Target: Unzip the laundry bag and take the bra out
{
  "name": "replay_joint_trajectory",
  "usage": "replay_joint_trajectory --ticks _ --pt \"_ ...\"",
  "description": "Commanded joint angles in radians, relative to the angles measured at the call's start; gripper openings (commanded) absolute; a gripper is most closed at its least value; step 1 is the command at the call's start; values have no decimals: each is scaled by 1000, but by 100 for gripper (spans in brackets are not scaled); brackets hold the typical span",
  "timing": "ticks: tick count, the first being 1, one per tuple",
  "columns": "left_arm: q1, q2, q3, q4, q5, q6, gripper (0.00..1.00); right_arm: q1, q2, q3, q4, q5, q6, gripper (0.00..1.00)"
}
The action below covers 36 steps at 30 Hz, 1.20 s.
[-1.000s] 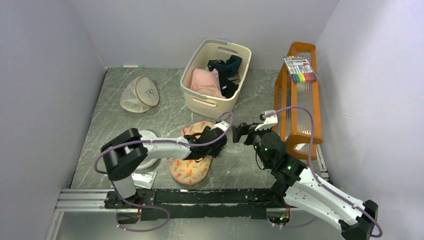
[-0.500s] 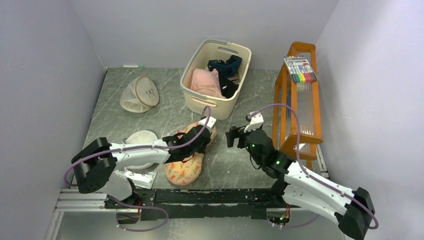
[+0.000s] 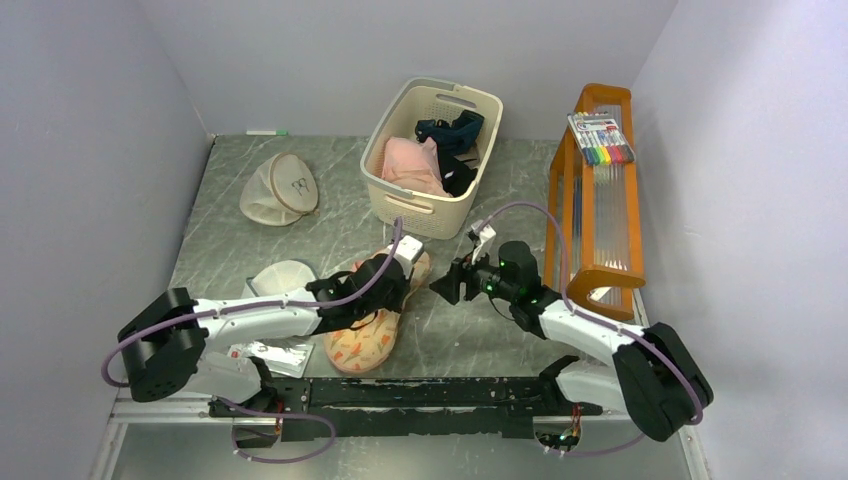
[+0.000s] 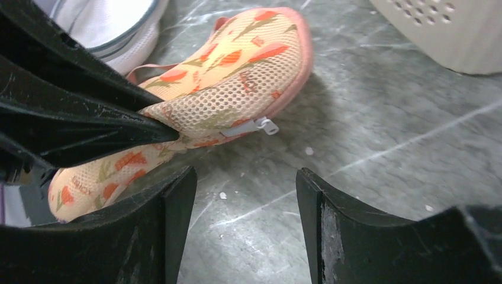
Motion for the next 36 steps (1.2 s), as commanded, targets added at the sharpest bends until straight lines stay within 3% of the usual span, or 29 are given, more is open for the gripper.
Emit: replay_joint_trajectory --ticks 1,15,24,33,36 --pt "7 -54 -21 76 47 59 24 -8 46 -40 247 -146 -1 62" --pt "7 -118 -67 134 169 119 19 -74 135 -68 388 -213 14 49" --pt "7 -120 -55 116 151 134 16 -92 198 -98 509 -317 41 29" --pt "6 -125 -57 108 170 124 9 -93 294 -80 589 -397 67 27" --pt "7 -127 -64 110 165 121 10 -94 278 -84 567 -365 50 21"
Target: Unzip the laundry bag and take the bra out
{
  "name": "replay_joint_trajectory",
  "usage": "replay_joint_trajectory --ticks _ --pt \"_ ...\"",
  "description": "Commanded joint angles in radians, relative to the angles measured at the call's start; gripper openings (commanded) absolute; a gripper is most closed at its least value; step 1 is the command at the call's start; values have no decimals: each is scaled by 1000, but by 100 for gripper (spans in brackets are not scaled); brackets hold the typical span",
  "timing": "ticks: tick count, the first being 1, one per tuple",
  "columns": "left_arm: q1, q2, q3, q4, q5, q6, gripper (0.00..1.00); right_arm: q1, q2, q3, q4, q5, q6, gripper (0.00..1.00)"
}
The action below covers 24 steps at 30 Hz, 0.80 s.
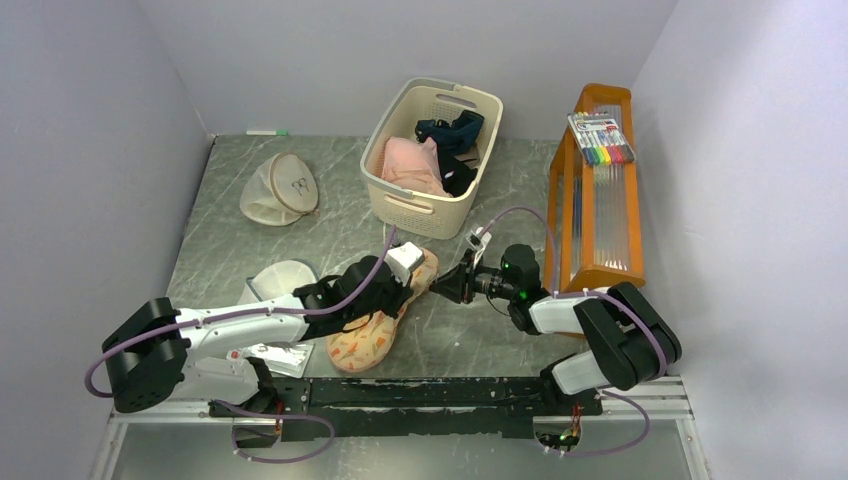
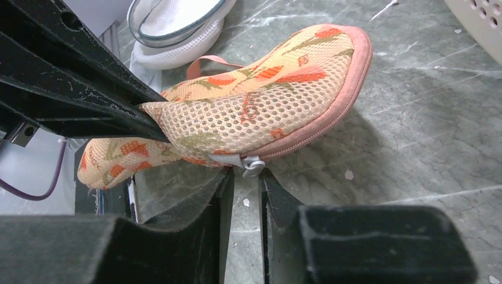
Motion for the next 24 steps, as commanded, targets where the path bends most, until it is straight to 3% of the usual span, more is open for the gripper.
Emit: replay_joint_trajectory --ticks 1,6,14,17,24 --pt "7 -25 1 37 25 0 10 -4 -16 5 36 8 -19 20" --pt "7 -21 -2 27 51 -12 9 -5 -4 13 34 26 -29 0" --pt "8 -30 -10 28 -6 -21 11 -4 -142 -17 -106 249 -81 0" --pt "8 -12 -3 34 -8 -26 15 -3 -144 -16 -94 238 -77 0" --pt "8 -2 24 7 -5 -43 15 -1 -154 -28 -85 223 -68 0"
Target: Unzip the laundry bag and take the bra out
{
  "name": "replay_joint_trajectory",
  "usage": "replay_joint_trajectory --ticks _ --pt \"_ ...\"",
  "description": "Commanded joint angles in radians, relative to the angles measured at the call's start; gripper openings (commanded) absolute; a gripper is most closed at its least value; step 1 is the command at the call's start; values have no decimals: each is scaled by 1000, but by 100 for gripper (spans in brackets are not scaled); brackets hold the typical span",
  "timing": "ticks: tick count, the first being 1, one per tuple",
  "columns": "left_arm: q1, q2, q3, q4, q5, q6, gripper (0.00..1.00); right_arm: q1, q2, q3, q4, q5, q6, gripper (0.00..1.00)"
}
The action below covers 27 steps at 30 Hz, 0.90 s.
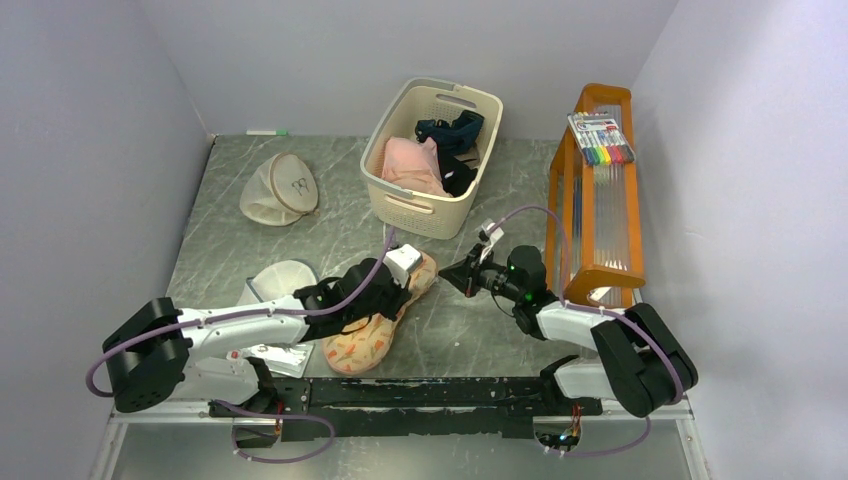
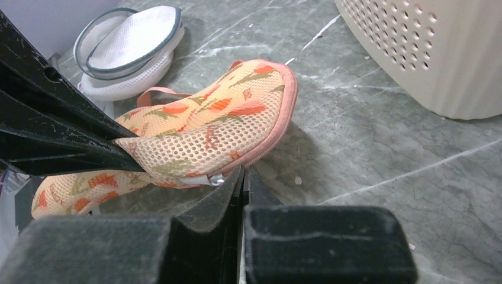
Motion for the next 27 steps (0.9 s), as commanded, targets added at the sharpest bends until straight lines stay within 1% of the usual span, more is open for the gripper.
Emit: replay_joint_trajectory --ticks 1,3,4,5,8,9,12,14,16,17,19,20,22,23,24,25,27 --pt "5 -3 48 11 2 6 15 -1 -33 -20 -2 40 -15 0" --pt "5 23 55 26 5 56 11 -1 -73 -35 -22 109 -14 0" --pt "6 43 66 27 11 85 8 -1 -90 -42 -37 160 -14 1" --pt "6 70 85 23 21 113 7 -1 -105 -45 -58 208 -13 4" --pt "4 155 149 29 62 219 7 -3 -150 -54 -112 358 7 7" --pt "0 185 169 20 68 247 8 -3 -169 -66 -116 403 13 9" --pt "-31 246 222 -21 43 277 9 -4 -228 -104 -113 484 31 14" --pt "-47 247 218 -38 42 258 26 -5 -251 -114 -113 494 38 16" --pt "-53 222 205 -70 67 202 49 -6 -255 -109 -114 480 26 16" --pt "-55 205 201 -92 76 168 59 -5 -251 -103 -122 480 21 16" --pt "-63 166 185 -144 109 91 65 -5 -236 -97 -125 479 28 16" --pt "-66 150 171 -151 148 55 71 -5 -228 -94 -123 474 32 16" --pt "-77 117 121 -126 221 -44 75 -4 -225 -78 -138 445 21 16" --pt "-79 99 88 -99 259 -101 80 -4 -229 -75 -140 430 17 16" --pt "-79 87 56 -67 293 -155 82 -4 -233 -76 -136 421 17 16" --pt "-78 78 26 -44 309 -204 84 -4 -236 -79 -132 417 18 16" --pt "-77 74 -21 -23 296 -298 86 -3 -240 -81 -130 411 20 17"
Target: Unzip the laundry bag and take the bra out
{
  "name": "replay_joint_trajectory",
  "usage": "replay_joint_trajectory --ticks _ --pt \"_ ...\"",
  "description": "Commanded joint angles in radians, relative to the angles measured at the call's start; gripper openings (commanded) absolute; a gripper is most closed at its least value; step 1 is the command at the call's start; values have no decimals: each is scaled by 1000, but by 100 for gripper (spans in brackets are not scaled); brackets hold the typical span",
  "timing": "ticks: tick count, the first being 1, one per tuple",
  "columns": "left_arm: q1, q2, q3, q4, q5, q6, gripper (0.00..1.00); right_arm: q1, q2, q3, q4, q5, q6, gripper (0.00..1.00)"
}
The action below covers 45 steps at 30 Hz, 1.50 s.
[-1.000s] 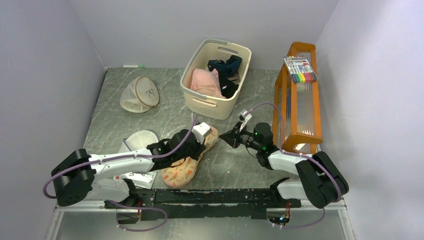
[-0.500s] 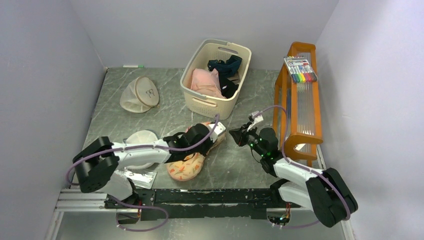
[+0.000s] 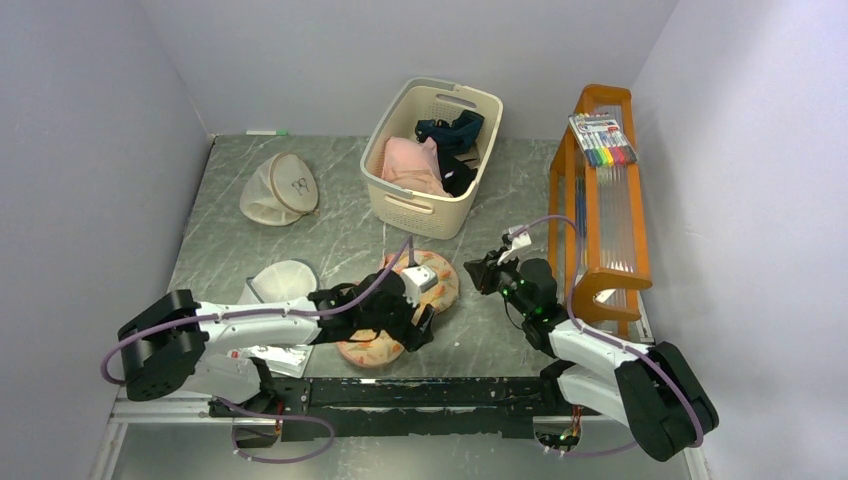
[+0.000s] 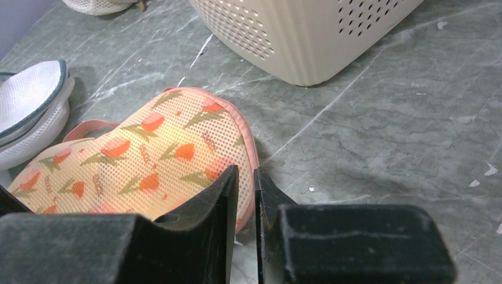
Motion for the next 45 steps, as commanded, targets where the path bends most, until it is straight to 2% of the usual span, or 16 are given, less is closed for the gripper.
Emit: replay_joint_trajectory --ticks 1,5,8,12,15,17,22,25,29,34,38,45 --pt "-5 -9 -104 58 75 -266 87 -5 -11 15 9 -19 4 17" --pt "25 38 -86 -48 -18 -306 88 -5 7 20 16 -39 3 17" --pt "111 47 -84 -110 -23 -284 90 -6 26 20 31 -55 4 19" --pt "220 -26 -71 -185 -71 -198 90 -5 64 33 43 -92 1 23" --pt "249 -87 -15 -257 -142 -131 92 -4 73 36 47 -110 0 27" --pt "250 -120 -16 -206 -84 -103 92 -4 74 31 62 -124 -2 32" --pt "196 -123 14 -102 -28 -62 93 -2 91 38 72 -138 3 35" --pt "117 -64 54 -49 -2 79 91 -3 90 34 74 -127 7 35" --pt "-21 69 112 -18 -159 228 88 -4 64 25 67 -100 6 35" --pt "-50 199 144 31 -319 330 81 -4 28 13 44 -58 3 35" --pt "-51 279 154 45 -345 358 75 -4 24 13 42 -49 1 35" --pt "-37 274 144 42 -442 280 43 -4 50 15 89 -117 -5 35"
